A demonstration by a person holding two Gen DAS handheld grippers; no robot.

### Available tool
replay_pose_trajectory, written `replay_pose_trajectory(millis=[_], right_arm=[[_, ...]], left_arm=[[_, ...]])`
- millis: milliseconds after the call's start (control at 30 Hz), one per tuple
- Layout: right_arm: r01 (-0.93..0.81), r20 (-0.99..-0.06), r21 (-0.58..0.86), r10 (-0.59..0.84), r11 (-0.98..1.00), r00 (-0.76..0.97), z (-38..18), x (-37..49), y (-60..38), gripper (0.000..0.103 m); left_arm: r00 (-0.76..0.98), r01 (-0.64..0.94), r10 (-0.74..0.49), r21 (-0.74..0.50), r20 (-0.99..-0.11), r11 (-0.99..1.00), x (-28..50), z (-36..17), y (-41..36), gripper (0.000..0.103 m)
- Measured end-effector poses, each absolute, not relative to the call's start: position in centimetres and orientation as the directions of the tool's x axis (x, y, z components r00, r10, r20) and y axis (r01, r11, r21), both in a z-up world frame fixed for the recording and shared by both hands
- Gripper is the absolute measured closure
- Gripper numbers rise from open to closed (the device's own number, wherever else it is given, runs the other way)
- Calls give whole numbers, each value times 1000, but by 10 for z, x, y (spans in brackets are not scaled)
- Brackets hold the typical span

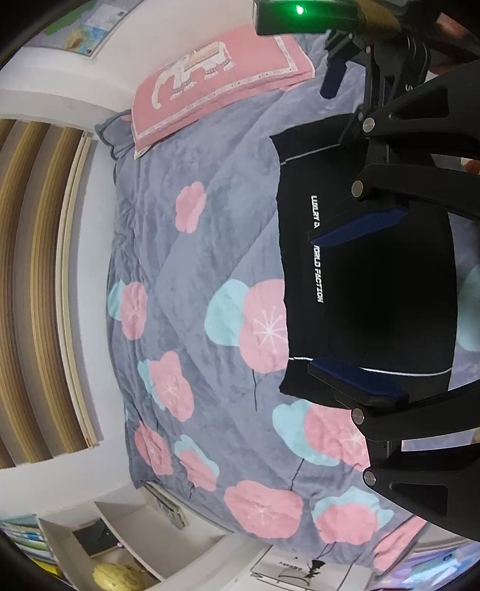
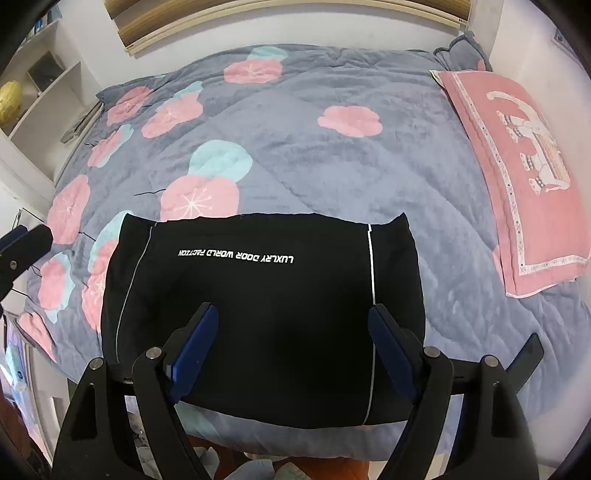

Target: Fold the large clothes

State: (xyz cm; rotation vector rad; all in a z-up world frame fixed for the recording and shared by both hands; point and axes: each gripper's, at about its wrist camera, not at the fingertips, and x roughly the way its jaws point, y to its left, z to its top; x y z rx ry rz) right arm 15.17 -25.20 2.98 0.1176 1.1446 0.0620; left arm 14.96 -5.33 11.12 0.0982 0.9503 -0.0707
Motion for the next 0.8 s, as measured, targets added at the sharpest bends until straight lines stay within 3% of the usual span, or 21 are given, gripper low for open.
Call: replay_pose_trajectory(millis=[800], right_arm=[[34, -932, 136, 117, 990, 343, 7, 156, -253, 18]], left_arm=[[580, 103, -15, 56, -815, 993, 155, 111, -57, 39]])
